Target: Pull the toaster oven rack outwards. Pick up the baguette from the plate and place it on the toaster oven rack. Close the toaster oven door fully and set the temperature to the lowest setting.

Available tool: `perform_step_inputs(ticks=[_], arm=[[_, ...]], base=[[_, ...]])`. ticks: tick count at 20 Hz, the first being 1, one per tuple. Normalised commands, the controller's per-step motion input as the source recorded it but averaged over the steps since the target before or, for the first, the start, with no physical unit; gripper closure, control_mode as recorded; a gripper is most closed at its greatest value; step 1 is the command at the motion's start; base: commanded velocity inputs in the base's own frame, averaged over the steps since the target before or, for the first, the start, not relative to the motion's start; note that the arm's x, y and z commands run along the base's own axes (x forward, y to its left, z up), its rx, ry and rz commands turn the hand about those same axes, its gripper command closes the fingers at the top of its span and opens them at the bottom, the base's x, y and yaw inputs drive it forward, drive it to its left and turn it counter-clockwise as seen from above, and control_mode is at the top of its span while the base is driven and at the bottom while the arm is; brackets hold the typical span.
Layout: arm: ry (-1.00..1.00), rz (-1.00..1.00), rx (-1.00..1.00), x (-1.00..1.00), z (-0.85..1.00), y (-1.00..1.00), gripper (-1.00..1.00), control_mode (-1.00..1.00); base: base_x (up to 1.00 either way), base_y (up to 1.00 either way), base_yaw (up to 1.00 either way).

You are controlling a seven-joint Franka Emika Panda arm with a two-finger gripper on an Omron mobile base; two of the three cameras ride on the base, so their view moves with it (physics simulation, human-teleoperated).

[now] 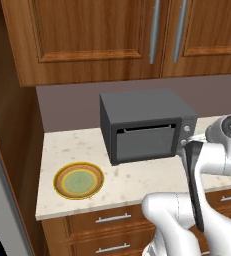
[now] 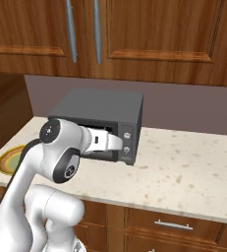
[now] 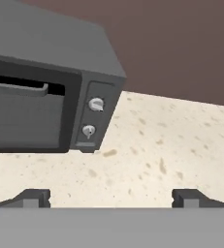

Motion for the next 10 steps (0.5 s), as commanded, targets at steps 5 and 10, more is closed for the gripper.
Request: perform_step_inputs(ticks=[5,10], arm=[[-0.13,0.0,0.06,-0.03,0.0,-0.07,-1.0,-1.0],[-0.01,0.0,0.0,0.0,0.0,0.0,-1.0,-1.0]], base=[[0.0,0.0,0.0],[0.0,0.0,0.0]])
